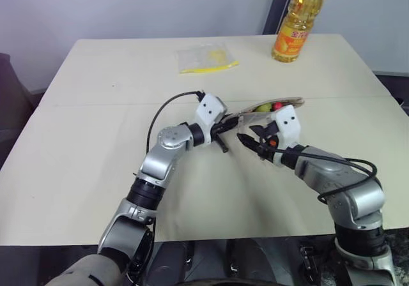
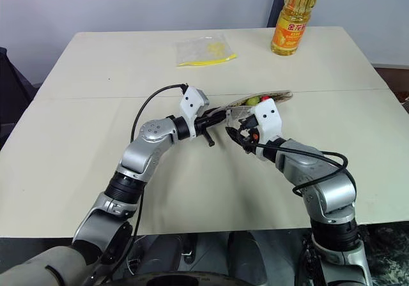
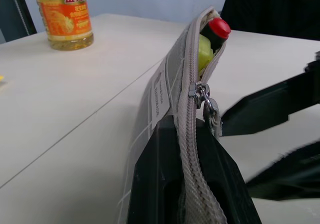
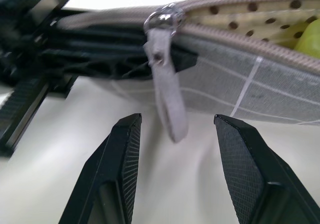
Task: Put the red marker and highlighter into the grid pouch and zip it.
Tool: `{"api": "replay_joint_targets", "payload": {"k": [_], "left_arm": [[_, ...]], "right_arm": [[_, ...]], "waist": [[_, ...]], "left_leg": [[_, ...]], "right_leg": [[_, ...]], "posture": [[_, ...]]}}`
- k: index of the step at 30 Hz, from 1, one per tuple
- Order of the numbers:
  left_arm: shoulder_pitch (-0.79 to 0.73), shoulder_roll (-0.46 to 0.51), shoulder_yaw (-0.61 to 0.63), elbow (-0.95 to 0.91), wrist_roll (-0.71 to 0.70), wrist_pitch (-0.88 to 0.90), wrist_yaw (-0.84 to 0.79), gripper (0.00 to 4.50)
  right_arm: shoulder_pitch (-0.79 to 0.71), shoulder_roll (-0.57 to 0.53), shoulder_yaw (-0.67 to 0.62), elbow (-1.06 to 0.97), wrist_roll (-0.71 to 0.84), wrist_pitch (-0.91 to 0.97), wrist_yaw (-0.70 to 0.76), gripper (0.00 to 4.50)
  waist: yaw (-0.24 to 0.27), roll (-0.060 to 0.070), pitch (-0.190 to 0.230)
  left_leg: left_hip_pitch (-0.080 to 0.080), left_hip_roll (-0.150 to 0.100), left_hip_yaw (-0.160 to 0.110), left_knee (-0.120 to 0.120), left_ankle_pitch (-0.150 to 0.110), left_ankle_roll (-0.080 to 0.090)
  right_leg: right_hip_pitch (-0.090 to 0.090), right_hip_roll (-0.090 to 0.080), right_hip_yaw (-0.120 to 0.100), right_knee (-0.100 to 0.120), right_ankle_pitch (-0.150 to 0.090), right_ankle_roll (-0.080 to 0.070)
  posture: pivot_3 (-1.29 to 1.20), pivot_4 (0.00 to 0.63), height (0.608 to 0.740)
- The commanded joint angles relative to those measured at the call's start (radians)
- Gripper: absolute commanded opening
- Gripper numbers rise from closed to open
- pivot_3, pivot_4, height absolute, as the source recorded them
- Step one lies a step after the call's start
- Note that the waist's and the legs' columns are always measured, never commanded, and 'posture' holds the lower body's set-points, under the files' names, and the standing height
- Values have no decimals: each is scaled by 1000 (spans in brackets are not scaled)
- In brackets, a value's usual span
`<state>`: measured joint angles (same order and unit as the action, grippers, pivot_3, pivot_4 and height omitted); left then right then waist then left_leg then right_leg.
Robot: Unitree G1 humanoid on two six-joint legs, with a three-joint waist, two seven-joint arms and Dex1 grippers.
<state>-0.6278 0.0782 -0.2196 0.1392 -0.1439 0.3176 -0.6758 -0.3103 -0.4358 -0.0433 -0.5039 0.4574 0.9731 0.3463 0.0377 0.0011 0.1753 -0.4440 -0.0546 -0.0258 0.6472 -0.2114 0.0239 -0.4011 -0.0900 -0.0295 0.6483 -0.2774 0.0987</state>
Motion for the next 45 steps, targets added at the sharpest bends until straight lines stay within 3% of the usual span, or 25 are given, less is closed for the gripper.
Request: {"api": "replay_joint_targets", "payload": {"k": [1,4,6,7,13,24,32,45], "left_arm": [[-18,-4,2,-39,-14,-11,-2,0],[-18,-1,-1,-37,-8,-18,-1,0],[-18,2,0,-34,-3,-23,2,0],[-17,4,1,-33,0,-25,4,0],[-12,50,-19,14,71,-120,18,0],[28,166,-30,170,154,-324,-2,0],[52,187,-11,161,137,-333,1,0],[78,193,-11,114,121,-310,-6,0]], "right_arm": [[-28,34,-6,6,1,-24,-20,2374],[-33,58,-17,9,19,-18,-20,1520],[-31,64,-25,-1,31,-9,-15,391],[-30,63,-28,-6,36,-5,-13,32],[-25,-8,-69,-57,71,11,24,32],[-22,-313,-232,-17,47,32,86,32],[34,-385,-247,81,-9,-16,78,32],[78,-357,-200,65,-15,-65,94,32]], "waist": [[0,0,0],[0,0,0],[0,0,0],[0,0,0],[0,0,0],[1,0,0],[1,0,0],[1,0,0]], "left_leg": [[0,0,0,0,0,0],[0,0,0,0,0,0],[0,0,0,0,0,0],[0,0,0,0,0,0],[0,0,0,0,0,0],[0,0,0,-1,0,0],[0,0,0,0,0,0],[0,0,0,0,0,0]], "right_leg": [[0,0,0,0,0,0],[0,0,0,0,0,0],[0,0,0,0,0,0],[0,0,0,0,0,0],[0,0,0,0,0,0],[0,-1,0,0,0,0],[0,-1,0,0,0,0],[0,-1,0,0,0,0]], "posture": [[0,150,740],[0,150,740],[0,150,740],[0,150,740],[0,150,740],[0,150,740],[0,150,740],[0,150,740]]}}
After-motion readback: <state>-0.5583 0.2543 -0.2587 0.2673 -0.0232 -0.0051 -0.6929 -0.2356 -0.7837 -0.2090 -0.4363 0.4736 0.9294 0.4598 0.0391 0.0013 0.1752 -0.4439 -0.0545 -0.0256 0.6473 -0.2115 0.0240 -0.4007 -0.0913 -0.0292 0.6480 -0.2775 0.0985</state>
